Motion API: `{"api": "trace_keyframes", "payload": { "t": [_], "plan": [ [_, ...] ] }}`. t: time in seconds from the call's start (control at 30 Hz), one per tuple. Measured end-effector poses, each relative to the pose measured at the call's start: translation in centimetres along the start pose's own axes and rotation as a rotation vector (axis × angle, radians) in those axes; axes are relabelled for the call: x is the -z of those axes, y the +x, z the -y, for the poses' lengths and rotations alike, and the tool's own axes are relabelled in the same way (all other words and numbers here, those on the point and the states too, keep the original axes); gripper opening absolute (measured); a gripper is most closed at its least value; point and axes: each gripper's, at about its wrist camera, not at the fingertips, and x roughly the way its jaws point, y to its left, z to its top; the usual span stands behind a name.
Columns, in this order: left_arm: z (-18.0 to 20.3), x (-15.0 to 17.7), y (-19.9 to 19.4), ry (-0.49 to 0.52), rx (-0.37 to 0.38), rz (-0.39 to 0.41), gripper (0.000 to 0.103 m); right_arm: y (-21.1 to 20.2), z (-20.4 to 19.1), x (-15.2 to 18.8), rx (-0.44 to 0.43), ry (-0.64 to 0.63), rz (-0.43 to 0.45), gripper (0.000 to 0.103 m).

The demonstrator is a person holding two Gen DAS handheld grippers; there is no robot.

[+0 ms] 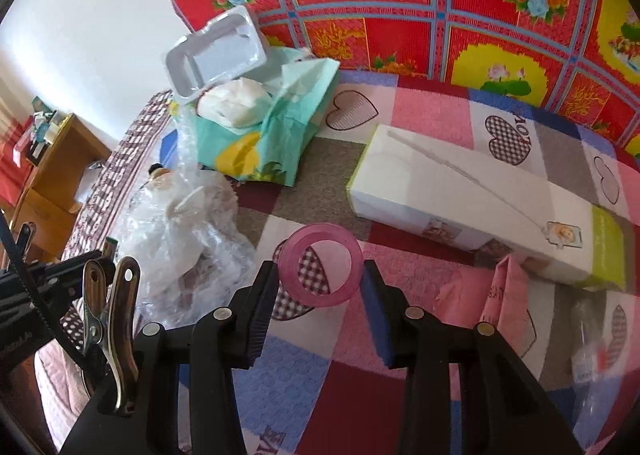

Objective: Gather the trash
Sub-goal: 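Carry the green battery and pink ring in both grippers toward the red bucket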

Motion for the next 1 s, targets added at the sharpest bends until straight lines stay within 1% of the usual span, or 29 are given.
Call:
{"api": "trace_keyframes", "payload": {
  "t": [0.33,0.53,1.0],
  "plan": [
    [-2.4,1.0,-2.0,-0.028,0.018,0.036,0.010,-2.8,-2.3,1.2,-0.013,-0.008,0.027,0.043],
    [-3.7,0.9,-3.1,-0.030,0.030,0.057,0.010,-4.4,-3.8,1.6,-0.015,-0.003,0.056,0.043],
    [-7.1,0.7,-5.1,-0.014,0.051,0.088,0.010,-6.1,-7.7,2.1,-0.033,0.019,0.083,0.043]
  ]
}}
